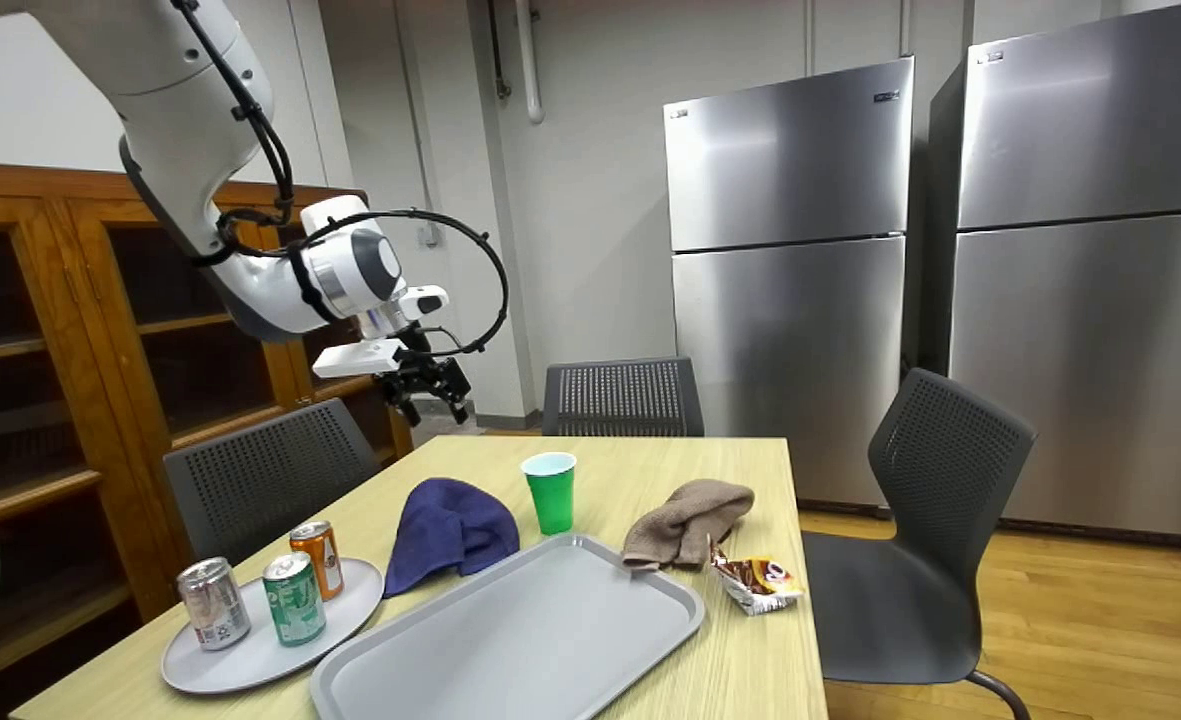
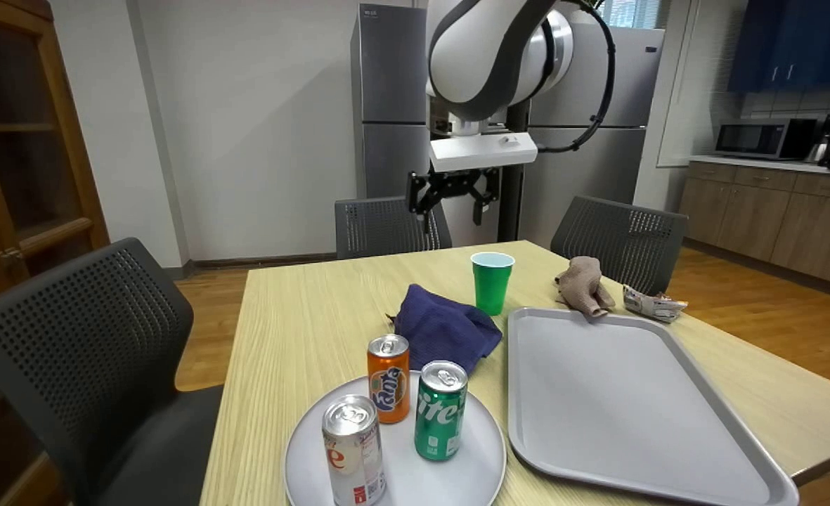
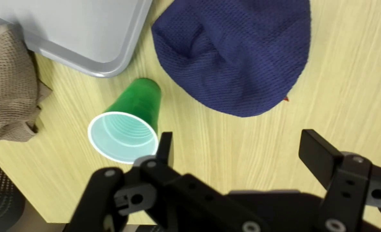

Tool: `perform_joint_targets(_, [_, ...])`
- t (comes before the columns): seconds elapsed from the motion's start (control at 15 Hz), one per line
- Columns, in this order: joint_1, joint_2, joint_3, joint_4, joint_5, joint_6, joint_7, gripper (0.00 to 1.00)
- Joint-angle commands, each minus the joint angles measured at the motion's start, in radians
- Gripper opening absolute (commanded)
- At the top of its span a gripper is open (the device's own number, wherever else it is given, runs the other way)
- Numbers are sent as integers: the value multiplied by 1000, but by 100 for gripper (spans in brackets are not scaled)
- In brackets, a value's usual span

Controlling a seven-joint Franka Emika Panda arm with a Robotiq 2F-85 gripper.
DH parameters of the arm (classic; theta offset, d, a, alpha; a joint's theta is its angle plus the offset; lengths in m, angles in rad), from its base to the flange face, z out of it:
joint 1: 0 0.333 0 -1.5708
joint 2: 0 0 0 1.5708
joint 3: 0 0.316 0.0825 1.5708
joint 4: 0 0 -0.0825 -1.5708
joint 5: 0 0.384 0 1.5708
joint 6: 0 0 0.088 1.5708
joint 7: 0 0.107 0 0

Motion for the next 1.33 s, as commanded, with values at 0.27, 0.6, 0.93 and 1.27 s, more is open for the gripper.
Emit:
perform_joint_targets(0.27, [37,-4,107,-1,-3,-28,-69,100])
perform_joint_targets(0.6, [63,20,150,-1,-3,-62,-113,100])
perform_joint_targets(0.93, [76,59,169,3,-3,-69,-162,100])
perform_joint_targets(1.27, [64,116,194,17,42,-74,-236,100])
